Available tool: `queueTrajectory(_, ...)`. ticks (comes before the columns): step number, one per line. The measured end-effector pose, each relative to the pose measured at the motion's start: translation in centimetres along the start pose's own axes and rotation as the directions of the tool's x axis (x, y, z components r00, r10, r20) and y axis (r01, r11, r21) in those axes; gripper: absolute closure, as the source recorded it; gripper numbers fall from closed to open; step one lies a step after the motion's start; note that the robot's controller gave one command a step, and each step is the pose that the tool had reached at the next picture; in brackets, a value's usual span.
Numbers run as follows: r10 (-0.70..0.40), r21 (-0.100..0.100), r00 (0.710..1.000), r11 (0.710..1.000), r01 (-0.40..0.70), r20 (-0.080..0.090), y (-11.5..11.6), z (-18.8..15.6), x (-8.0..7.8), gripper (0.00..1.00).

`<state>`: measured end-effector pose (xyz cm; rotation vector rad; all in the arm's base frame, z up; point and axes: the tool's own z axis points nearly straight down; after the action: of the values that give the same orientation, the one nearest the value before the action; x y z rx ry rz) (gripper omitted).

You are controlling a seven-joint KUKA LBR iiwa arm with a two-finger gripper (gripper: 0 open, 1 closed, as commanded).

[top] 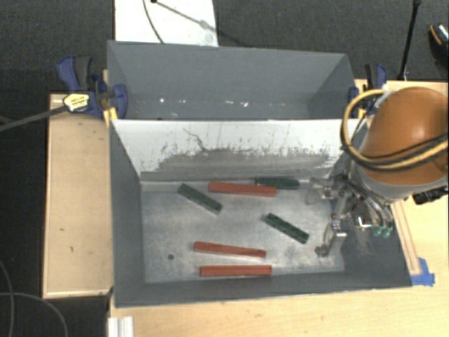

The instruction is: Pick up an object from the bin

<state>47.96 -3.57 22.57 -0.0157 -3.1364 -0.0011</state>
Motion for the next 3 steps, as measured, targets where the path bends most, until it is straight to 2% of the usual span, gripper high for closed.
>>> queueTrajectory(1,0.138,-0.002,0.990,0.990,-0.138,0.000,5.4,11.5,-1.5,0.00)
queueTrajectory(2,0.190,-0.005,0.982,0.982,-0.190,0.007,15.9,15.6,-1.9,0.00)
queueTrajectory(3,0.193,-0.002,0.981,0.981,-0.193,0.008,15.4,15.5,-1.9,1.00)
